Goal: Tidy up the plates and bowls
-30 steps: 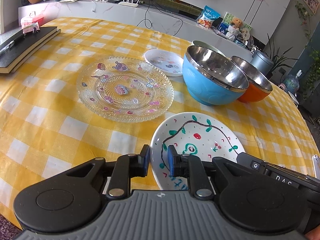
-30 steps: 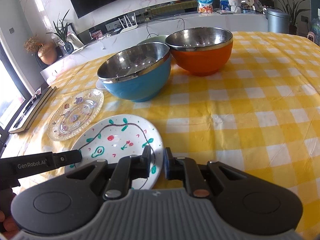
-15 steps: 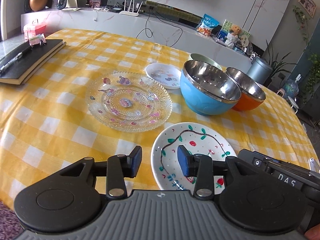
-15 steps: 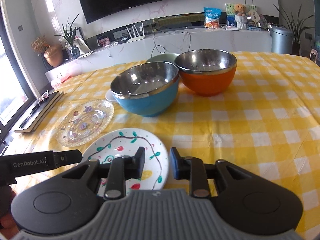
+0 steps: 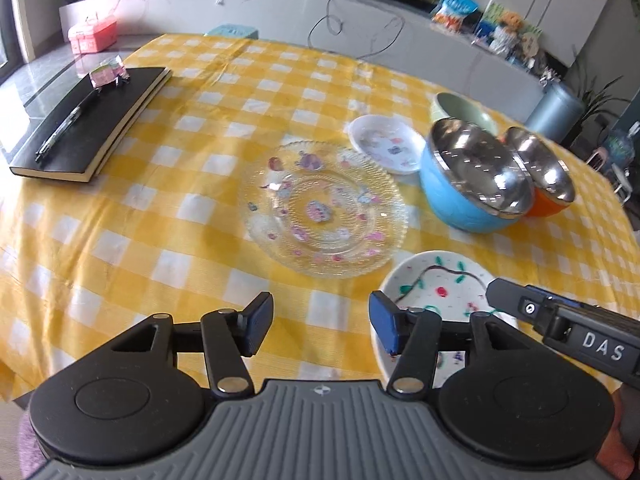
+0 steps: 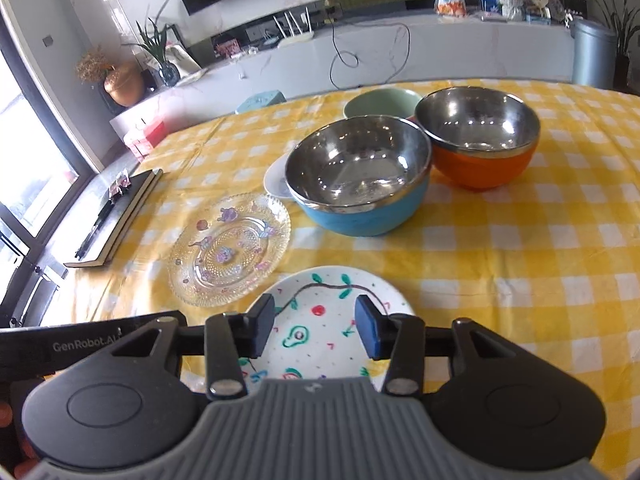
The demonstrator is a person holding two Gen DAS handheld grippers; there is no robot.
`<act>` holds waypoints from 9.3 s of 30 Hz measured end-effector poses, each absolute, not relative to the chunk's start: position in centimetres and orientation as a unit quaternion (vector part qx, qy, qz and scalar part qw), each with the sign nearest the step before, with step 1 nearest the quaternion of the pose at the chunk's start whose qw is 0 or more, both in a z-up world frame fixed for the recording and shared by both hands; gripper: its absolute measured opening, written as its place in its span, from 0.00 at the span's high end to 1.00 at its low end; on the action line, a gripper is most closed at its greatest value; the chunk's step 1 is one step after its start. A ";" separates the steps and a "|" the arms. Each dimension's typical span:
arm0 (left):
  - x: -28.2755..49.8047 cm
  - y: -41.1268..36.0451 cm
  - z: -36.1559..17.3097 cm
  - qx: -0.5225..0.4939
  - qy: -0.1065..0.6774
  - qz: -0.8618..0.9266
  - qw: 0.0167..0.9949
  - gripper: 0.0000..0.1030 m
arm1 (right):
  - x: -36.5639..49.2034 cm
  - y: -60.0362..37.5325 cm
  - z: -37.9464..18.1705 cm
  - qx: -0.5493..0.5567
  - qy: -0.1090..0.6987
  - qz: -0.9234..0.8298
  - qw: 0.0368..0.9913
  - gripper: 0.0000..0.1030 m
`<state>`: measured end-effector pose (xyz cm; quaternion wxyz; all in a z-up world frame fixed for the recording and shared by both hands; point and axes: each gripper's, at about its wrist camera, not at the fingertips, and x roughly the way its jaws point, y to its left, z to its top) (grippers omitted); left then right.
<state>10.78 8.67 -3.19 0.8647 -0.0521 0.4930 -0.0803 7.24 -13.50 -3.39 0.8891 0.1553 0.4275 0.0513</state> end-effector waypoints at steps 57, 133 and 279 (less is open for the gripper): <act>21.5 13.4 -6.2 -0.050 0.511 -0.091 0.854 0.77 | 18.4 -11.3 -7.4 0.262 0.507 0.050 0.819 0.92; 8.9 3.2 -6.4 0.010 0.501 -0.148 0.853 0.80 | 5.0 -19.1 -6.8 0.201 0.476 -0.020 0.856 0.91; 28.0 13.6 -7.9 -0.096 0.518 -0.069 0.847 0.97 | 33.2 -5.1 -7.9 0.053 0.604 0.149 0.781 0.95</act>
